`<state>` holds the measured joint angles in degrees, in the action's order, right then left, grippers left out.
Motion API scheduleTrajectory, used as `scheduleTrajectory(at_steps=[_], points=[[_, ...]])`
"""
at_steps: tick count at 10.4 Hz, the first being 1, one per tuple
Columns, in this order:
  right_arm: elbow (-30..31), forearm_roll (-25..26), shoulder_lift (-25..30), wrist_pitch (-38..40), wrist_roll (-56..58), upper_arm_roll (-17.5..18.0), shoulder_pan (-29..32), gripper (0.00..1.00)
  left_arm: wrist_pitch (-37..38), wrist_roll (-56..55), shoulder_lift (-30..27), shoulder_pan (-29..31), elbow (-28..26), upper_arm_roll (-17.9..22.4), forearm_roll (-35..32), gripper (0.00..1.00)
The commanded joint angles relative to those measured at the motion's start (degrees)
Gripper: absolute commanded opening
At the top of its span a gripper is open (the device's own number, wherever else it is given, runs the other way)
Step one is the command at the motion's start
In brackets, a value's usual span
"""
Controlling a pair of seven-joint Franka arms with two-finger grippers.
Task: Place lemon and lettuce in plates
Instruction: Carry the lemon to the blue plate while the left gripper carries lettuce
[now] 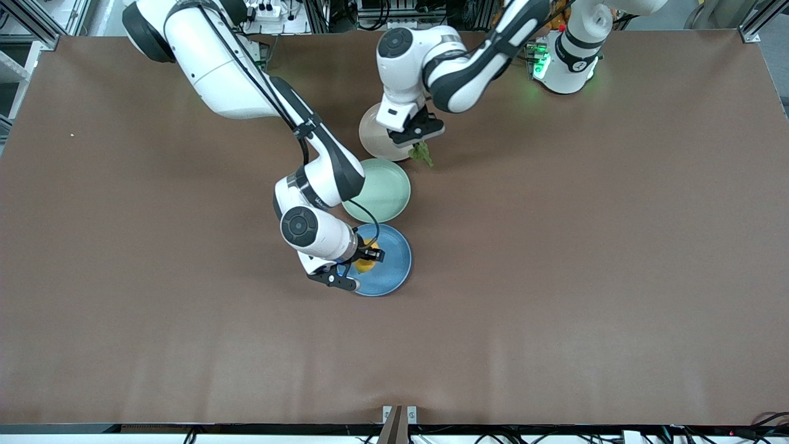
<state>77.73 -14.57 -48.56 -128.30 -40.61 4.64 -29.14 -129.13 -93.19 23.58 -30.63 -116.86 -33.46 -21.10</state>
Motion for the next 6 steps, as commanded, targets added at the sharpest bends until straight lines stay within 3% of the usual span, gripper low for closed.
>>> scheduleTrajectory(at_steps=[1, 4, 5, 6], points=[[-2.0, -1.2, -1.6, -0.3, -1.5, -0.2, -0.5, 1.00, 0.0, -6.6, 5.2, -3.0, 5.4, -0.7, -1.9, 0.00], [-2.2, -3.1, -0.2, 1.1, -0.9, -0.4, 0.5, 1.00, 0.0, -9.8, 9.1, -6.1, 7.7, -0.7, -1.9, 0.00], [-2.8, -3.3, 0.7, 4.3, -0.8, -0.3, 1.8, 1.00, 0.0, -10.8, 9.4, -6.5, 7.7, -0.7, -2.1, 0.12], [-4.2, -3.2, 2.1, 10.0, 0.8, -0.6, 3.3, 1.00, 0.1, -11.0, 9.4, -6.5, 7.6, -0.8, -2.0, 0.96]])
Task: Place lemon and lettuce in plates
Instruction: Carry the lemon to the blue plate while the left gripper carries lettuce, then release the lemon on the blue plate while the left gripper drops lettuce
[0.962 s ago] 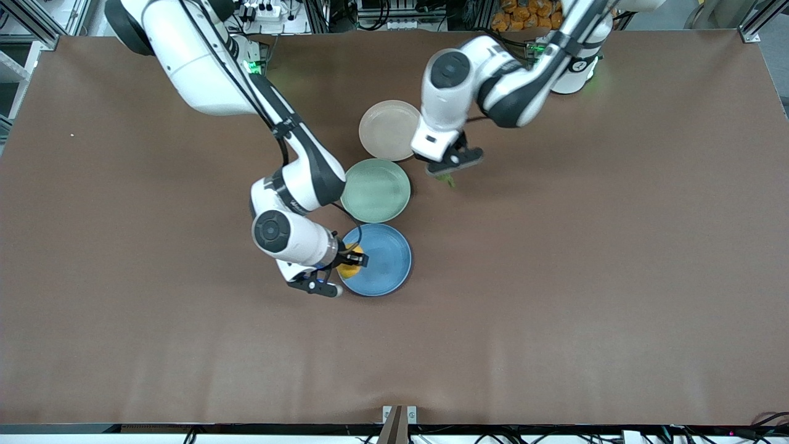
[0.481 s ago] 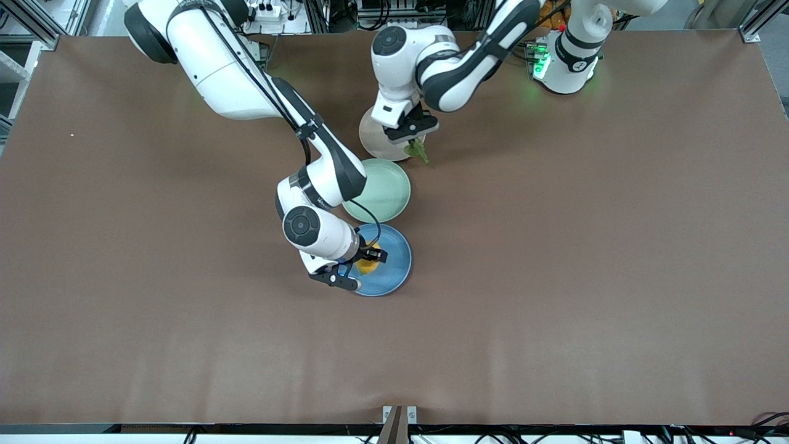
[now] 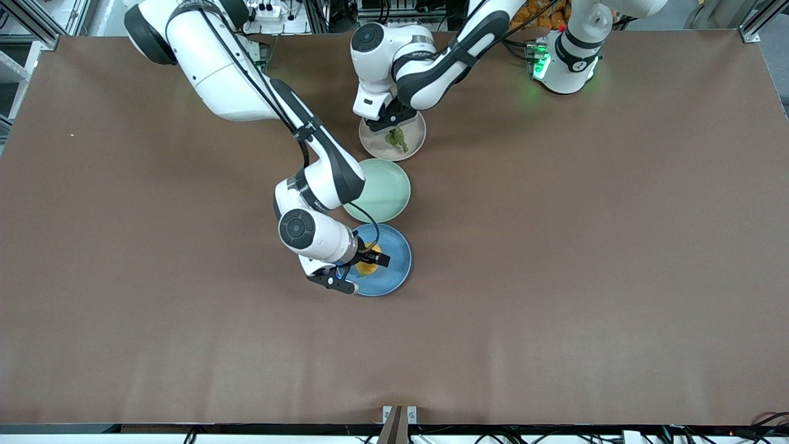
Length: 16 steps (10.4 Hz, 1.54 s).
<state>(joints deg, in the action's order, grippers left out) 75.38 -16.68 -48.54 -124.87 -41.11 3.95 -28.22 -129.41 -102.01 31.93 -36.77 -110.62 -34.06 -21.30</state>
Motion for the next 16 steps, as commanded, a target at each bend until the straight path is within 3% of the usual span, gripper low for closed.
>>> scheduleTrajectory(at_steps=[1, 3, 5, 7, 9, 12, 14, 16], points=[[-2.2, -1.0, 3.9, 11.3, 4.5, -0.3, 3.2, 1.00, 0.5, -2.2, 0.9, -0.2, 1.5, -1.0, -1.7, 1.00], [-1.6, -2.7, 8.2, 16.5, 10.8, -3.8, 5.5, 1.00, 2.2, -2.1, -2.1, 2.7, 3.2, -1.2, -1.6, 1.00], [-1.0, -1.6, 11.5, 24.2, 19.7, -8.8, 6.9, 1.00, 9.9, -1.3, -3.0, 4.0, 10.6, -1.0, -1.6, 1.00], [4.3, -1.5, 17.1, 26.0, 30.5, -13.7, 8.8, 1.00, 15.0, 8.9, -5.4, 7.8, 15.0, -0.3, -0.8, 1.00], [9.3, -1.1, 23.0, 26.1, 36.0, -14.0, 13.8, 1.00, 15.1, 22.9, -9.9, 15.3, 14.7, -0.2, 3.4, 1.00], [10.2, 9.8, 29.3, 29.3, 36.5, -13.9, 17.8, 1.00, 18.2, 41.9, -15.2, 26.0, 14.8, -0.1, 9.2, 1.00], [10.2, 9.9, 33.5, 33.1, 37.2, -13.6, 20.2, 1.00, 20.7, 54.5, -18.5, 31.1, 14.7, 0.7, 12.8, 1.00], [10.2, 10.1, 37.4, 36.0, 37.2, -13.3, 21.7, 1.00, 23.8, 62.2, -22.2, 32.8, 14.8, 5.0, 13.2, 1.00]])
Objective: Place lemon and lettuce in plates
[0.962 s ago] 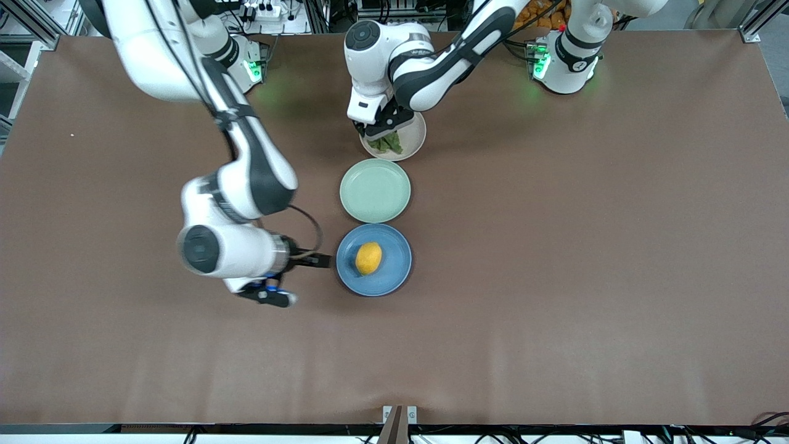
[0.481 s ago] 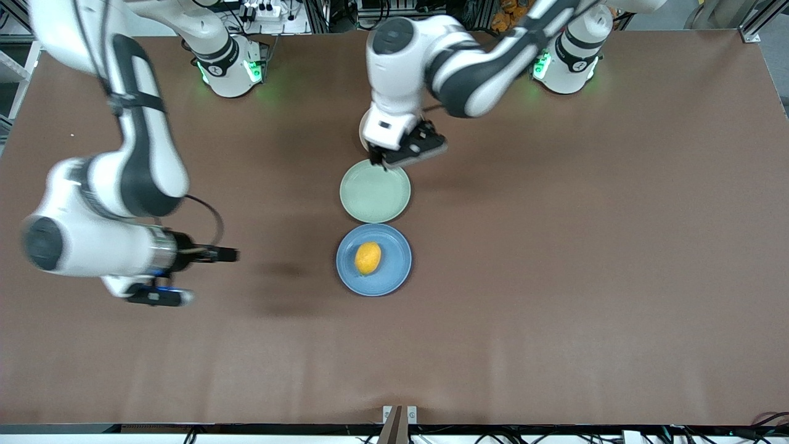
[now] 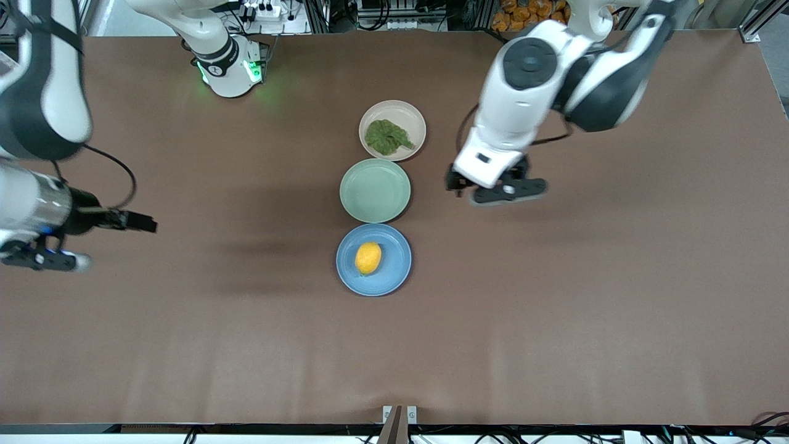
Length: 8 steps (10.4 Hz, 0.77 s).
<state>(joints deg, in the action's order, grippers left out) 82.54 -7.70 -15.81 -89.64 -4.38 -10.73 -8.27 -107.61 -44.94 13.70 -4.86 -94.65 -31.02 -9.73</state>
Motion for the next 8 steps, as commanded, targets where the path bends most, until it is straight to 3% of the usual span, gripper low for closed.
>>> scheduleTrajectory(at_steps=[1, 4, 6, 8], points=[[3.2, 1.1, 6.1, 1.7, 0.5, 1.4, 2.5, 1.00, 2.5, 7.8, -5.4, 2.0, -1.1, 3.7, 2.0, 1.00], [3.1, 7.2, 7.8, 2.9, 0.2, 2.6, 2.7, 1.00, 3.6, 15.4, -9.4, 2.4, -0.8, 11.2, 6.0, 1.00], [2.6, 7.3, 9.2, 2.4, 0.0, 3.5, 4.0, 1.00, 5.3, 22.6, -12.3, 2.4, -0.6, 16.0, 9.6, 1.00], [2.5, 7.4, 10.2, 2.4, 0.3, 3.5, 5.0, 1.00, 11.4, 27.5, -13.2, 4.1, 4.1, 17.2, 9.5, 1.00]])
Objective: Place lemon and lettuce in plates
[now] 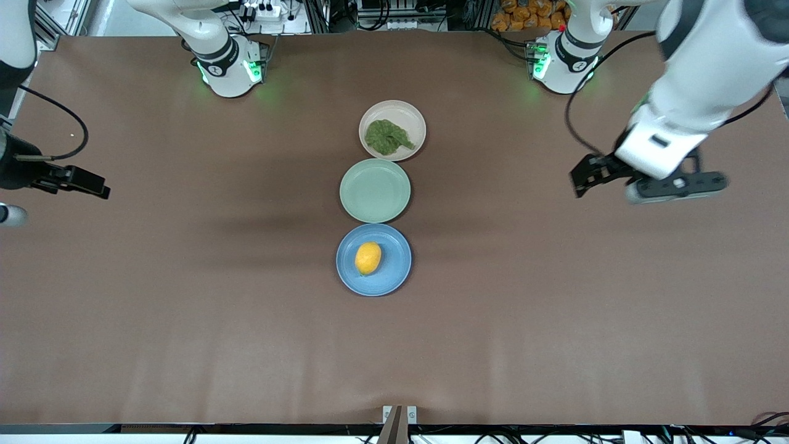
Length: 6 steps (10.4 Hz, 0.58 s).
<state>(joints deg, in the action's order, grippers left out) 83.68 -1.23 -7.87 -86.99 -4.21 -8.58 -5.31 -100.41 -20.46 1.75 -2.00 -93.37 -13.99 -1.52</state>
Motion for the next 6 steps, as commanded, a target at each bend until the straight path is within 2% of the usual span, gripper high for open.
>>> scheduleTrajectory(at_steps=[1, 4, 6], points=[[1.3, 0.6, 3.2, -0.3, 0.9, 1.5, 3.2, 1.00, 4.9, 4.5, -1.7, 1.3, 3.5, 0.7, 0.9, 1.00], [0.3, 0.6, 3.6, 0.1, 1.8, 4.1, 3.4, 1.00, 6.5, 7.1, -3.6, 1.9, 3.9, 1.4, 1.0, 1.00], [0.3, 1.0, 3.7, 0.8, 1.0, 5.5, 3.4, 1.00, 8.5, 12.4, -3.4, -0.4, 6.3, 5.0, 1.1, 1.00]])
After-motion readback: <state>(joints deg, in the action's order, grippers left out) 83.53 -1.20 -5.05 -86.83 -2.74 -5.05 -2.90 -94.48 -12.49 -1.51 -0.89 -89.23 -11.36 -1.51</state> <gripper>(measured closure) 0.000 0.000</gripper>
